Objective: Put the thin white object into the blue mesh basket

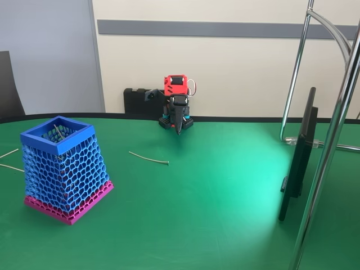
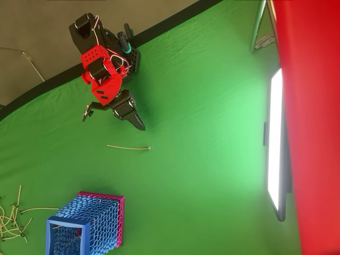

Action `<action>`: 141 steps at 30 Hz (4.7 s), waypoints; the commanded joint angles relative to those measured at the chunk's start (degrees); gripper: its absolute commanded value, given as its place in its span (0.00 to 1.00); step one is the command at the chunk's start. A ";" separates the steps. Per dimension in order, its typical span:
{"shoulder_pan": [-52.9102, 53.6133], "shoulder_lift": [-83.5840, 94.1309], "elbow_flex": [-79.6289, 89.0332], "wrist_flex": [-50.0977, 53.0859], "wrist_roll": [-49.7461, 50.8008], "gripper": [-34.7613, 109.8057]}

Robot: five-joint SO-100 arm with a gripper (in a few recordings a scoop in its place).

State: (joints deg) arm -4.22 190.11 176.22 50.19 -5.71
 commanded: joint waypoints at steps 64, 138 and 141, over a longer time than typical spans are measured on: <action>11.69 -47.20 -28.56 -6.50 3.87 0.25; 8.79 -116.37 -78.31 10.28 5.71 0.36; 8.53 -116.72 -78.40 10.11 5.89 0.36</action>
State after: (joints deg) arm 4.66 73.21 99.76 60.73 -0.35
